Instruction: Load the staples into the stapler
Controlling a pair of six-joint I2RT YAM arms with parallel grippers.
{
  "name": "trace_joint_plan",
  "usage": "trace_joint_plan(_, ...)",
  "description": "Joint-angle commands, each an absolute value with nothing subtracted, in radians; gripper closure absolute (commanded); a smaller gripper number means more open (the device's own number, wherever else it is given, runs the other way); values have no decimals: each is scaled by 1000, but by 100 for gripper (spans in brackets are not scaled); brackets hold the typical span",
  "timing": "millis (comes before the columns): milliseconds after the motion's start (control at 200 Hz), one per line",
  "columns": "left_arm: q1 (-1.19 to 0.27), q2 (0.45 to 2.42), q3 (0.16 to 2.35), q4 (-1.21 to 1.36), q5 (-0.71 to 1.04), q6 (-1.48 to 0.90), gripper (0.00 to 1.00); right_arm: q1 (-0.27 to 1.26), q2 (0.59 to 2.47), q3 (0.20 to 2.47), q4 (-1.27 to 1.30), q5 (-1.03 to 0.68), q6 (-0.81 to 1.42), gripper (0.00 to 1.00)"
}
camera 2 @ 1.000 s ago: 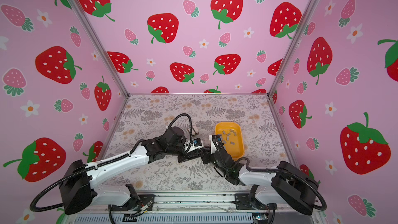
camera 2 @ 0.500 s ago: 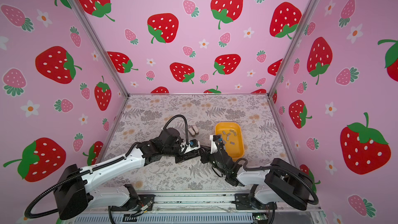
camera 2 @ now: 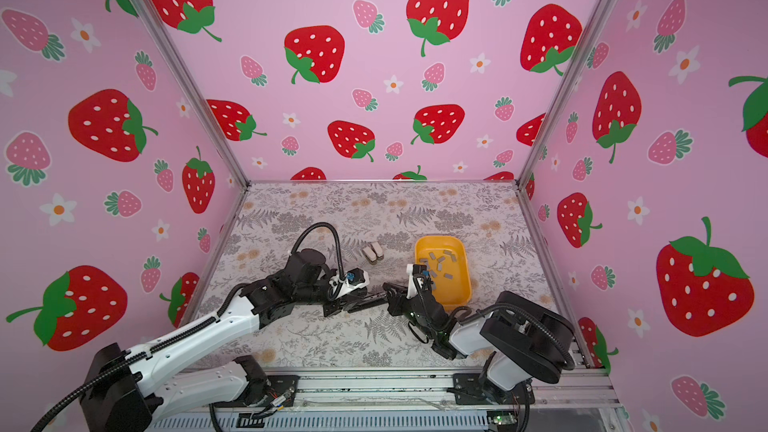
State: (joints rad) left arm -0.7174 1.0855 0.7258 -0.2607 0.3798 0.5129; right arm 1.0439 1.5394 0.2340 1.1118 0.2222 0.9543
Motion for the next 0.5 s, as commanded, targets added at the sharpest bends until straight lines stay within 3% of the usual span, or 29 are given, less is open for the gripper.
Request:
trace_joint_plan(0,-706,1021,751,-141,521,521,100,1034,1606,198,887,361,911,100)
trace_joint_plan(135,-696,1029,748,-142,545,530,100,1034,1588,206,889,337,890,100)
trace_joint_plan(365,-699,1151,811,-225,525,586,100,1036,1476,239,810,313,838,67)
trace_joint_plan(495,-711,1233,864,-285,499,621,100,1035,1417,252,765,323,822,62)
